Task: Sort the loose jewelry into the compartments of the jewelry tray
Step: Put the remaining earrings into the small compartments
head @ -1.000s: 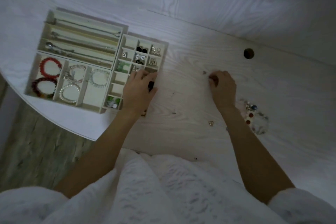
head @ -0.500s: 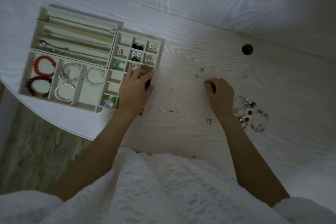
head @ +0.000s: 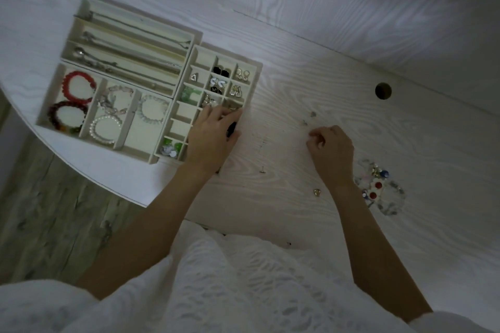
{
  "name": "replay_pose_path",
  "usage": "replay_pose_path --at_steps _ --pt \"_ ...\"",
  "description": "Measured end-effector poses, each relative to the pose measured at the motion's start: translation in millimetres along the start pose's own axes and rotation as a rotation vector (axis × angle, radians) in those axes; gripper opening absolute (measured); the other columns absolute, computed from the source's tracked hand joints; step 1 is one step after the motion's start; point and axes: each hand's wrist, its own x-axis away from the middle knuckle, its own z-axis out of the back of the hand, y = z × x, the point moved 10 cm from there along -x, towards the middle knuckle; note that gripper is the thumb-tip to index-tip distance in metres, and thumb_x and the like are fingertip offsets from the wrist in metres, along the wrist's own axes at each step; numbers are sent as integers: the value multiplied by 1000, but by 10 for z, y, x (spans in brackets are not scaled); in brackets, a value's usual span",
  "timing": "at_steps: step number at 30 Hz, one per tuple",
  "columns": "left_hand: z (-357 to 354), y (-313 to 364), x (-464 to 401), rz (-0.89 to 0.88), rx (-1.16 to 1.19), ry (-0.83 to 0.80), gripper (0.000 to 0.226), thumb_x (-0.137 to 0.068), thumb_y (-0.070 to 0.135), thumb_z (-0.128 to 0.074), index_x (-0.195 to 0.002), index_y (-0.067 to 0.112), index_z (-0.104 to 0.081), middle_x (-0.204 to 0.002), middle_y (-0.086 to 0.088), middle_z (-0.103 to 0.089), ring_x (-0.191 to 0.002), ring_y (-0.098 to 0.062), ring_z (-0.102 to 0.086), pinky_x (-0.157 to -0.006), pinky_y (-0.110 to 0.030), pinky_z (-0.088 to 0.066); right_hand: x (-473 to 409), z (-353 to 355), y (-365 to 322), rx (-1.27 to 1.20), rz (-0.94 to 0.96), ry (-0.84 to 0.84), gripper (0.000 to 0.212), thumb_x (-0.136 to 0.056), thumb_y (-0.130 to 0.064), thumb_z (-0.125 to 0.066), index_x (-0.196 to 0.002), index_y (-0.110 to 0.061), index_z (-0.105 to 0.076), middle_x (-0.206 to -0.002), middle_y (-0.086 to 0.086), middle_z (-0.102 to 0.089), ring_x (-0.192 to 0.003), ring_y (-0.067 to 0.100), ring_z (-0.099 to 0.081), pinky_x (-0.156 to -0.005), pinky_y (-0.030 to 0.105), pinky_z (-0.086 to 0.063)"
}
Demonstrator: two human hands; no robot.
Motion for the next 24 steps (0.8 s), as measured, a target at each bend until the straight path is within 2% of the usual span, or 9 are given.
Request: replay_pose_path --at_steps 4,8,12,15,17,20,22,24 --pt "29 -21 -2 -25 32 40 34 -81 18 -73 -114 13 -69 -99 -8 -65 -93 -29 -56 -76 -37 -50 -105 56 -264 -124 43 -10 12 -80 -1 -62 -87 -7 -70 -81 5 -64 -68 9 -54 -65 19 -42" --pt "318 -221 79 29 92 217 26 -90 25 -56 -107 14 -71 -96 -7 -64 -87 -26 -55 -71 -30 -44 -307 -116 -737 -260 108 -107 11 -81 -6 -67 -88 -12 -72 -79 -6 -68 -71 4 -62 -72 10 -48" --pt "601 -719 291 204 133 330 24 -95 23 -54 -111 14 -69 -97 -8 -63 -85 -25 -52 -73 -19 -30 -588 -425 -1226 -498 93 -216 13 -80 -5 -70 -88 -16 -71 -77 -6 -68 -74 5 -67 -75 19 -54" --pt "683 -1089 436 302 166 351 22 -96 21 -55 -112 14 -68 -97 -8 -63 -85 -27 -54 -78 -18 -31 -772 -724 -1532 -671 47 -353 12 -83 -2 -66 -91 -11 -69 -83 3 -71 -79 16 -71 -75 31 -58" --pt "662 -1233 468 330 179 322 24 -97 26 -53 -112 15 -68 -98 -7 -63 -88 -26 -55 -82 -20 -32 -864 -879 -1666 -736 7 -434 12 -87 2 -61 -95 -4 -67 -87 9 -71 -80 19 -71 -74 30 -57" --pt "601 -1344 467 342 185 260 30 -96 32 -50 -110 13 -68 -100 -7 -63 -93 -27 -56 -82 -26 -36 -979 -1054 -1833 -728 17 -489 12 -88 2 -59 -94 -6 -66 -89 10 -71 -79 21 -71 -73 28 -56" --pt "577 -1352 457 342 176 238 29 -93 32 -53 -108 12 -69 -99 -7 -63 -95 -25 -55 -81 -26 -37 -1071 -1109 -1895 -654 69 -460 13 -87 -1 -62 -89 -13 -67 -87 6 -71 -77 17 -70 -72 29 -56" --pt "575 -1347 444 337 167 237 25 -91 28 -58 -107 13 -70 -98 -5 -64 -94 -24 -55 -78 -26 -39 -1161 -1142 -1974 -535 165 -399 12 -84 -7 -66 -88 -19 -69 -88 0 -70 -78 11 -67 -77 28 -55"
